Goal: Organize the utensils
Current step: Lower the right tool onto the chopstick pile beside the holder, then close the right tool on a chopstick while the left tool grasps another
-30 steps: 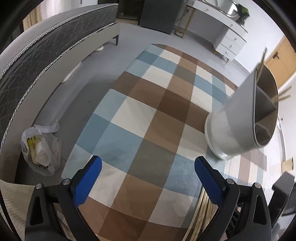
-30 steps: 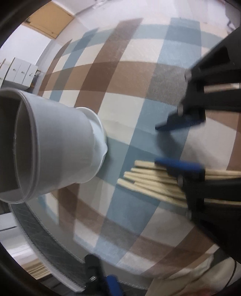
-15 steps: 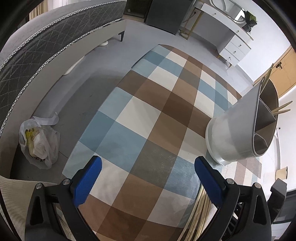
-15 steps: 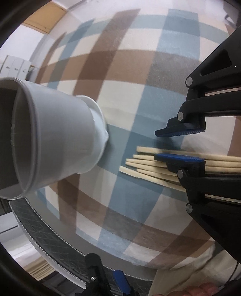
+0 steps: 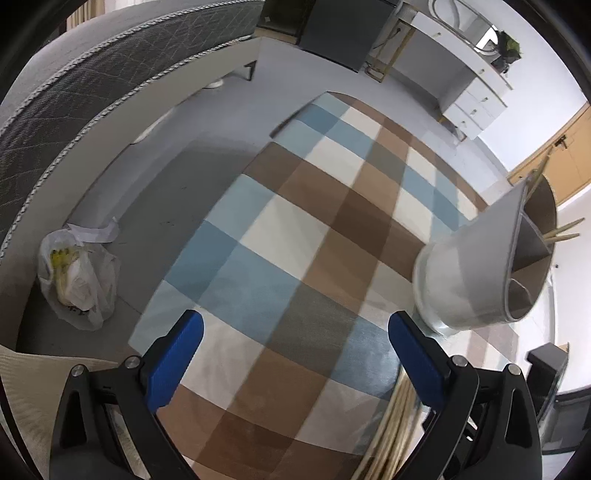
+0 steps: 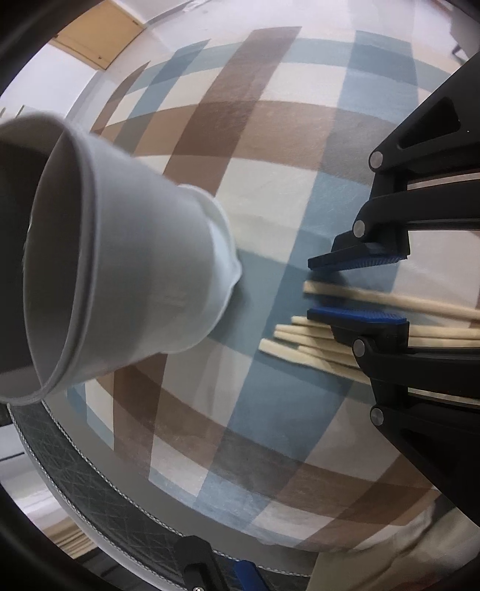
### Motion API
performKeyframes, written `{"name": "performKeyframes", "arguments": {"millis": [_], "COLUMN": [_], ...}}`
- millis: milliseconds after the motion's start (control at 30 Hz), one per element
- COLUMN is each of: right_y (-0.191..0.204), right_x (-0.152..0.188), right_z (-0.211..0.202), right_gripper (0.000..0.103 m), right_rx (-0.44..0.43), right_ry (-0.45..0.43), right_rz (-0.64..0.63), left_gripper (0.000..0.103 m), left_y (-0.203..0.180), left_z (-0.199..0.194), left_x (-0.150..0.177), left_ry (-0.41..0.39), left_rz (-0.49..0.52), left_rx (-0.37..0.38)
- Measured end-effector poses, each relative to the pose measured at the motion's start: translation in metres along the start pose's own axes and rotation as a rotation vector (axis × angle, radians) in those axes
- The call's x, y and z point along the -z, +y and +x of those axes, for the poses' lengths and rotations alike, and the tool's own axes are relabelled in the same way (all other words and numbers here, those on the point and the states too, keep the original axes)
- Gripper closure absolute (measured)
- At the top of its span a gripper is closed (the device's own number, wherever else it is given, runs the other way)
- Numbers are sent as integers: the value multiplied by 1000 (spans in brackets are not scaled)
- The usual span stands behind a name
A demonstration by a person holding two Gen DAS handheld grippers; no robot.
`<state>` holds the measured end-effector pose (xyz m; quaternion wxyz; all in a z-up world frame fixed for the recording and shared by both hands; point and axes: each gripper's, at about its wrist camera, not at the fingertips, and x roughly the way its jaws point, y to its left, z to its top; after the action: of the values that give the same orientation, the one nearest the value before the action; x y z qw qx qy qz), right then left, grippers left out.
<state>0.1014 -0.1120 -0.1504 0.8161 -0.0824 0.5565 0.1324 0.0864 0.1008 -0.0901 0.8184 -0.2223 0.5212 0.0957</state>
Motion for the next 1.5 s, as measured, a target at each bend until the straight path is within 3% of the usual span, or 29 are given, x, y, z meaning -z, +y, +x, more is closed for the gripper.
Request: {"name": "performKeyframes", "arguments": {"millis": [100, 267, 533, 700, 800, 1000, 1167, 1233, 1300, 1500], "right_y": [-8, -41, -112, -134, -146, -156, -159, -160, -160, -162], "right_x": [1, 11, 33, 40, 45, 51, 53, 54, 54, 53], "right_z": [0, -17, -60, -67, -66, -70, -72, -73, -72, -71], "right_gripper": [98, 98, 98, 98, 98, 98, 98, 98, 98, 98], "right_rx": [-53, -115, -337, -466, -532, -539, -534, -533, -540, -558], "right_ry": [-14, -89, -261, -301, -315, -334, -338, -338, -337, -335], "right_rz": [37, 142, 411, 556, 635, 676, 677, 676, 680, 685], "left_gripper": [5, 5, 6, 10, 10, 11, 13, 27, 33, 34], "left_y": [-2, -17, -46, -61, -71, -88, -95, -97, -100, -106], "left_z": [5, 12, 14, 19, 23, 29, 41, 46, 49, 53], "left_x": [1, 10, 34, 47, 54, 61, 56, 55, 56, 59], "left_ry": [14, 54, 82, 104, 100, 89, 85, 108, 129, 153], "left_rz": [20, 103, 274, 339, 397, 476, 474, 478, 479, 492], "left_rx": [5, 56, 112, 98, 52, -5, -67, -73, -69, -82]}}
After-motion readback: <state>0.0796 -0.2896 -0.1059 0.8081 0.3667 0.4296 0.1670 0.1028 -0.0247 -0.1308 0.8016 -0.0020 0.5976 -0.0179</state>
